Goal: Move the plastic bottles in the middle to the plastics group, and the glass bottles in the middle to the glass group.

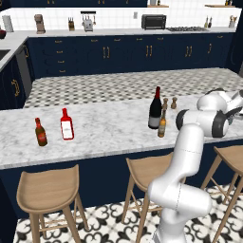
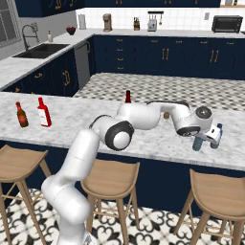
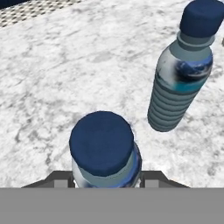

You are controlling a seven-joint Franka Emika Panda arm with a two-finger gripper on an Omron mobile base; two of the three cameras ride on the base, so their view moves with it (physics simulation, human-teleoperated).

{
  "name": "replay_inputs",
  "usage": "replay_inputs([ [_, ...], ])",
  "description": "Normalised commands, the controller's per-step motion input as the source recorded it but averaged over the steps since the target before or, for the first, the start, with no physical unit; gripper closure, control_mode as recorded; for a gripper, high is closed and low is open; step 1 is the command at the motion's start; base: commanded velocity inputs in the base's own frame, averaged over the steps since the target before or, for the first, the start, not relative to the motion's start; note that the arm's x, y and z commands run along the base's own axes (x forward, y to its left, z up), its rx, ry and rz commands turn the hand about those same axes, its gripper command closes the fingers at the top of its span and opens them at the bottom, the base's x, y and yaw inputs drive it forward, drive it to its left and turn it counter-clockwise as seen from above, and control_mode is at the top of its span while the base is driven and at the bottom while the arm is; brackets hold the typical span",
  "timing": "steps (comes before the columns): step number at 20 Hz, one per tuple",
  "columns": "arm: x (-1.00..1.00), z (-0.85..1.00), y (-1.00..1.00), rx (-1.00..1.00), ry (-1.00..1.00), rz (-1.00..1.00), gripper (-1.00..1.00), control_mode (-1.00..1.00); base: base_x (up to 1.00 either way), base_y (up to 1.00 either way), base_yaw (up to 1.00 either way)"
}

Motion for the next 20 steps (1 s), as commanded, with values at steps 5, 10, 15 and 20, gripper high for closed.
replay_inputs([
  [5, 0.0, 0.0, 0.03, 0.0, 0.0, 0.0, -1.0, -1.0, 0.0, 0.0, 0.0],
  [10, 0.0, 0.0, 0.0, 0.0, 0.0, 0.0, -1.0, -1.0, 0.0, 0.0, 0.0],
  [15, 0.0, 0.0, 0.0, 0.0, 0.0, 0.0, -1.0, -1.0, 0.0, 0.0, 0.0],
  [20, -0.05, 0.0, 0.01, 0.0, 0.0, 0.0, -1.0, -1.0, 0.0, 0.0, 0.0],
])
